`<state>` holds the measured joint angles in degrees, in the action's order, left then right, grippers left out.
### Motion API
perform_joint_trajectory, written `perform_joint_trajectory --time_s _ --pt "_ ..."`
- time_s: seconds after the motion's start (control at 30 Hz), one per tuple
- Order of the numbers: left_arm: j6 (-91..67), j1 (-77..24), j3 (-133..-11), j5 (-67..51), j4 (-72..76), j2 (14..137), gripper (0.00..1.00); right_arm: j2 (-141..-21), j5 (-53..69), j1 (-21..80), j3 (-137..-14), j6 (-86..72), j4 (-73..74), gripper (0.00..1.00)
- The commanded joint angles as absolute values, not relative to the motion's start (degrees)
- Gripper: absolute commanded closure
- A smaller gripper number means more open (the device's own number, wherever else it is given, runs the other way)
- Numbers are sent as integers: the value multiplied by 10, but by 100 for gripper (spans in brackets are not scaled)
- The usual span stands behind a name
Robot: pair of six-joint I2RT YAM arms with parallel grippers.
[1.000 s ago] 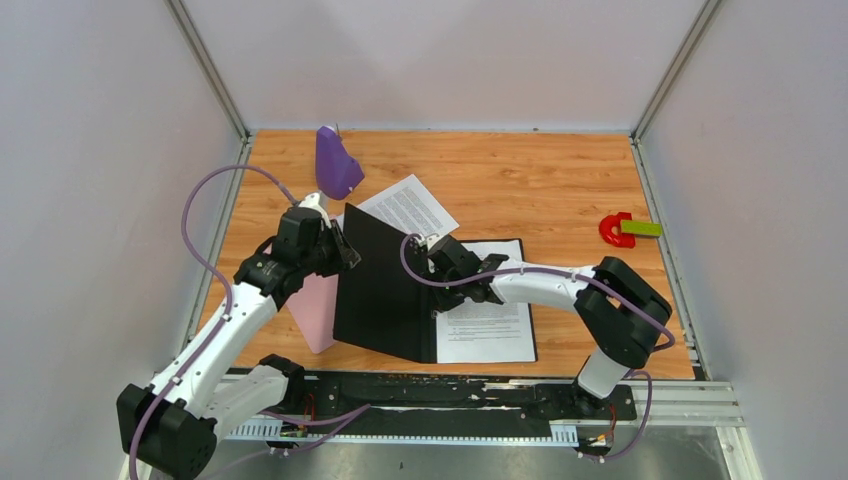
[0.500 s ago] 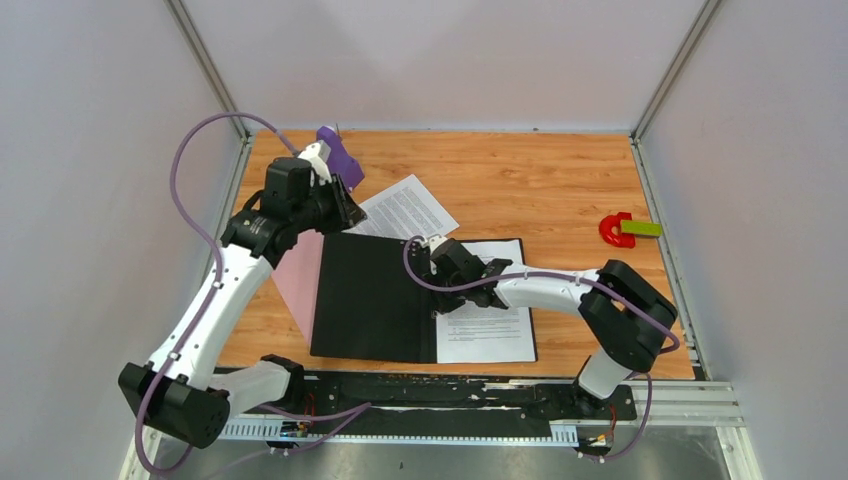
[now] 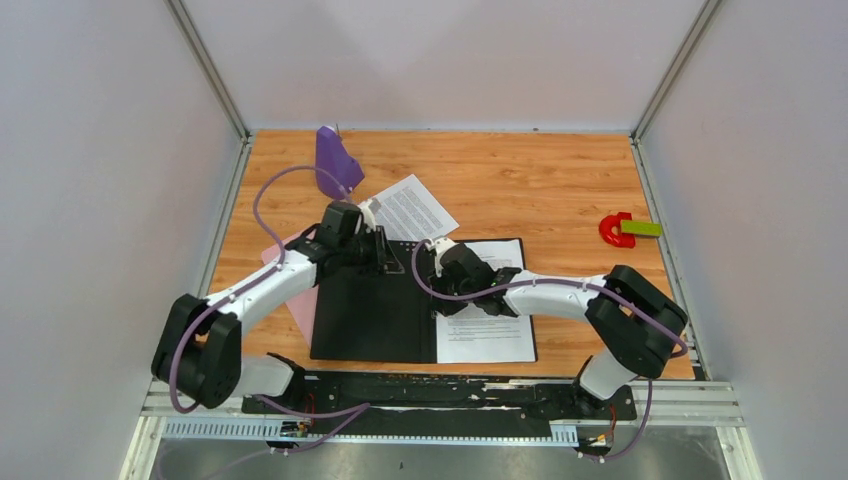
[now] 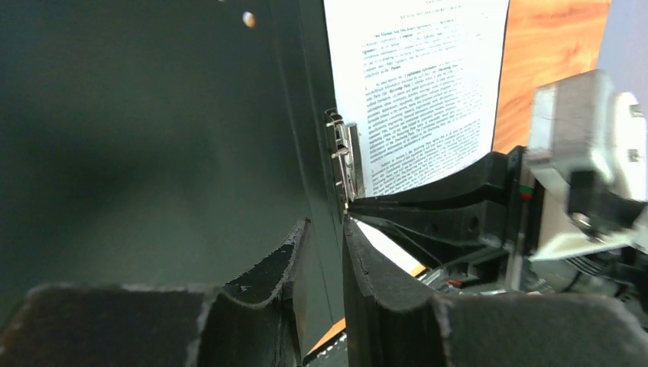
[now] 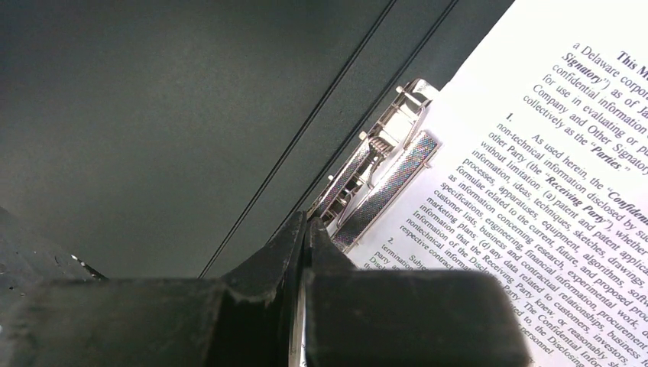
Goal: Put the files into the folder
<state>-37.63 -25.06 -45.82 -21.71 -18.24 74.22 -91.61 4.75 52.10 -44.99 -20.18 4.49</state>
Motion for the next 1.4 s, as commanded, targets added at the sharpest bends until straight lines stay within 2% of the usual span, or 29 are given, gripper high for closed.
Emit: perform_joint_trajectory --time_s 0.0,0.33,0.77,1.1,1.37 --pt "-404 -285 -441 -242 -36 789 72 -933 19 514 -399 -177 89 100" --pt "-432 -332 -431 -243 79 910 71 -930 23 509 -387 -172 74 100" --pt "-438 -359 -421 -205 64 966 71 -928 21 505 -381 -173 63 100" --pt "-437 -378 -408 -171 31 976 77 -921 21 500 -390 -174 71 100" --pt "-413 -381 -410 -113 -46 985 93 -897 32 489 -396 -183 92 99"
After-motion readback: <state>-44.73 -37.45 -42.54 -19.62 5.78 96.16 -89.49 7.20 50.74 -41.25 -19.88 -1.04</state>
